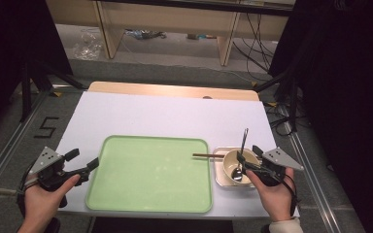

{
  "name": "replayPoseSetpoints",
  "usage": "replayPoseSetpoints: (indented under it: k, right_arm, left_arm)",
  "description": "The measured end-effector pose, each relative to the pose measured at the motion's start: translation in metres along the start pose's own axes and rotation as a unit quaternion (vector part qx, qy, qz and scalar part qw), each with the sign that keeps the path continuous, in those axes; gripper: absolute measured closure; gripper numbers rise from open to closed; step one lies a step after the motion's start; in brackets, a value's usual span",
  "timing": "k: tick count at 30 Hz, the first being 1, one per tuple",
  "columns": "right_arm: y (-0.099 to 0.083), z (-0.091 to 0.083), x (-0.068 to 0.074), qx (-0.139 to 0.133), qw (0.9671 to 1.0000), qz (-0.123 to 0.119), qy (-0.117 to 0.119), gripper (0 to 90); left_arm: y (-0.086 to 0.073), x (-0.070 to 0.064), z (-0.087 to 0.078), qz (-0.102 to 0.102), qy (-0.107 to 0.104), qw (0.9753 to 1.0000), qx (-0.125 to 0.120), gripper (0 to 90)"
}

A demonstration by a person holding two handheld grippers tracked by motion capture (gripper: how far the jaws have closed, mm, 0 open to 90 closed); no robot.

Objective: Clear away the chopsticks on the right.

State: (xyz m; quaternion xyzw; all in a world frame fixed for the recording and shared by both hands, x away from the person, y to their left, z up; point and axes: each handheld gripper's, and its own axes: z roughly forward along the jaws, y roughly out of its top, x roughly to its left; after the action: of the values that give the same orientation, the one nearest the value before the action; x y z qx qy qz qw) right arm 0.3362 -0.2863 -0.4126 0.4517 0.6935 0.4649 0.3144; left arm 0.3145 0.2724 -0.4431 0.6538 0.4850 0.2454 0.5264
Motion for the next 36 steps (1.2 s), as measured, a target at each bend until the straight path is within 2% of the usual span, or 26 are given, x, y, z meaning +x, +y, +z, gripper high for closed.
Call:
replayPoseSetpoints:
  k: [1, 2, 3, 5, 6, 7, 8, 9, 11, 12, 14, 16, 17, 18, 19, 20, 22, 23, 25, 28, 29, 30, 32, 33, 34, 36]
  right_arm:
    - [0.0, 0.0, 0.001, 0.003, 0.9999, 0.01, 0.007, 42.1]
    - [0.0, -0.002, -0.002, 0.014, 0.9999, -0.009, 0.0, 46.9]
    - [0.0, -0.001, 0.0, 0.016, 0.9998, 0.003, 0.01, 51.5]
    - [0.001, 0.0, -0.001, 0.014, 0.9996, -0.022, 0.004, 55.3]
    - [0.002, 0.0, -0.001, 0.018, 0.9995, -0.028, 0.001, 57.7]
    - [0.003, -0.001, 0.001, 0.024, 0.9996, -0.013, 0.002, 59.7]
    - [0.004, 0.0, 0.001, 0.027, 0.9995, -0.016, 0.004, 64.8]
    - [0.007, 0.002, 0.002, 0.039, 0.9988, -0.025, 0.02, 68.6]
    - [0.013, 0.006, 0.005, 0.058, 0.9978, -0.007, 0.033, 73.8]
    - [0.017, 0.008, 0.004, 0.057, 0.9977, -0.018, 0.031, 76.6]
    - [0.026, 0.014, 0.005, 0.072, 0.9962, -0.034, 0.034, 79.6]
    - [0.033, 0.019, 0.008, 0.08, 0.9962, -0.025, 0.024, 83.4]
    - [0.035, 0.022, 0.009, 0.08, 0.996, -0.03, 0.025, 85.7]
    - [0.039, 0.025, 0.008, 0.08, 0.9958, -0.034, 0.029, 88.4]
    - [0.043, 0.028, 0.01, 0.098, 0.9946, -0.019, 0.03, 89.1]
    - [0.046, 0.03, 0.011, 0.098, 0.9944, -0.025, 0.031, 89.0]
    - [0.052, 0.037, 0.014, 0.101, 0.9934, -0.022, 0.051, 89.2]
    - [0.055, 0.041, 0.016, 0.107, 0.9927, -0.022, 0.051, 90.0]
    - [0.06, 0.05, 0.018, 0.124, 0.9911, -0.021, 0.046, 90.0]
    - [0.067, 0.062, 0.023, 0.157, 0.987, -0.001, 0.035, 90.0]
    - [0.069, 0.066, 0.022, 0.17, 0.9848, -0.007, 0.036, 90.0]
    - [0.07, 0.072, 0.021, 0.173, 0.9842, -0.01, 0.036, 90.0]
    - [0.073, 0.079, 0.024, 0.197, 0.9799, 0.013, 0.028, 90.0]
    - [0.075, 0.085, 0.024, 0.209, 0.9776, 0.013, 0.025, 90.0]
    - [0.076, 0.09, 0.024, 0.213, 0.9768, 0.015, 0.02, 90.0]
    - [0.078, 0.102, 0.026, 0.236, 0.9715, 0.02, 0.016, 90.0]
  left_arm:
    - [0.0, 0.0, 0.0, -0.001, 0.0, 1.0, 0.0, 16.2]
    - [0.0, 0.0, 0.001, -0.002, 0.001, 1.0, 0.001, 16.2]
    - [0.0, 0.0, 0.001, -0.003, 0.0, 1.0, 0.002, 16.4]
    - [0.0, -0.001, 0.002, -0.002, -0.005, 1.0, 0.004, 16.9]
    - [-0.001, -0.001, 0.002, -0.002, -0.01, 0.9999, 0.002, 17.3]
    - [-0.002, -0.001, 0.002, 0.0, -0.014, 0.9999, 0.005, 17.5]
    - [-0.003, -0.001, 0.0, -0.003, -0.016, 0.9998, 0.007, 17.6]
    - [-0.003, -0.001, -0.002, -0.004, -0.015, 0.9999, 0.006, 18.1]
    - [-0.003, -0.001, -0.005, -0.006, -0.011, 0.9999, 0.001, 19.8]
    - [-0.003, 0.0, -0.006, -0.007, -0.009, 0.9999, -0.003, 20.8]
    - [-0.002, -0.001, -0.007, -0.008, -0.003, 0.9999, -0.007, 21.5]
    - [-0.002, -0.001, -0.007, -0.007, -0.003, 0.9999, -0.007, 21.9]
    - [-0.002, -0.001, -0.006, -0.007, -0.004, 0.9999, -0.008, 22.2]
    - [-0.002, -0.002, -0.005, -0.009, -0.004, 0.9999, -0.007, 22.4]
    - [-0.002, -0.002, -0.005, -0.009, -0.004, 0.9999, -0.006, 22.6]
    - [-0.002, -0.001, -0.005, -0.009, -0.005, 0.9999, -0.006, 23.0]
    - [-0.003, 0.0, -0.005, -0.014, -0.004, 0.9999, -0.008, 23.3]
    - [-0.003, 0.001, -0.005, -0.017, -0.005, 0.9998, -0.01, 23.4]
    - [-0.003, 0.001, -0.007, -0.017, 0.001, 0.9998, -0.009, 23.6]
    - [-0.002, -0.001, -0.008, -0.019, 0.005, 0.9997, -0.014, 24.7]
    - [-0.002, -0.002, -0.008, -0.02, 0.006, 0.9997, -0.016, 24.9]
    - [-0.001, -0.003, -0.008, -0.02, 0.008, 0.9996, -0.016, 25.1]
    - [-0.002, -0.005, -0.006, -0.021, 0.005, 0.9997, -0.014, 25.2]
    - [-0.002, -0.006, -0.006, -0.021, 0.004, 0.9997, -0.013, 25.2]
    - [-0.002, -0.008, -0.005, -0.02, 0.002, 0.9997, -0.012, 25.2]
    - [-0.002, -0.01, -0.003, -0.018, -0.001, 0.9998, -0.006, 25.4]
